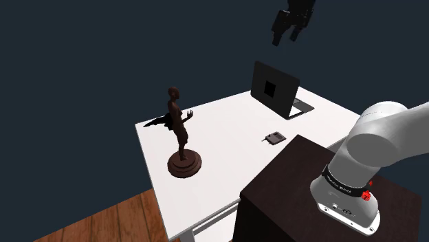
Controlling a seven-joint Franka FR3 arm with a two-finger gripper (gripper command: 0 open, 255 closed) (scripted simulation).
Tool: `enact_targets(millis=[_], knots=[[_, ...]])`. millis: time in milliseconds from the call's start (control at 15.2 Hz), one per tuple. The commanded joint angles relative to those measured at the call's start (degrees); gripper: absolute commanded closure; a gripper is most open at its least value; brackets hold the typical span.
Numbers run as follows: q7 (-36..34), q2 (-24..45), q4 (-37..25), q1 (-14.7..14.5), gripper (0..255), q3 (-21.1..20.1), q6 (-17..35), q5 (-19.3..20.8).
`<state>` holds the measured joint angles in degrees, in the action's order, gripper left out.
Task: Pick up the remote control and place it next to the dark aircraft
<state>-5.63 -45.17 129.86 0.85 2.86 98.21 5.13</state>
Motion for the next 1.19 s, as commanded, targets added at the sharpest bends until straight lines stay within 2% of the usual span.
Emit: enact_targets(millis=[0,594,1122], knots=[[0.0,0.0,0.0,0.0,0,0.0,0.0,0.0],[19.5,-2.9,17.2,-4.8,0,8.4,12.0,3.9],[37.8,0.5,28.2,-7.5,0,18.0,23.8,9.8]])
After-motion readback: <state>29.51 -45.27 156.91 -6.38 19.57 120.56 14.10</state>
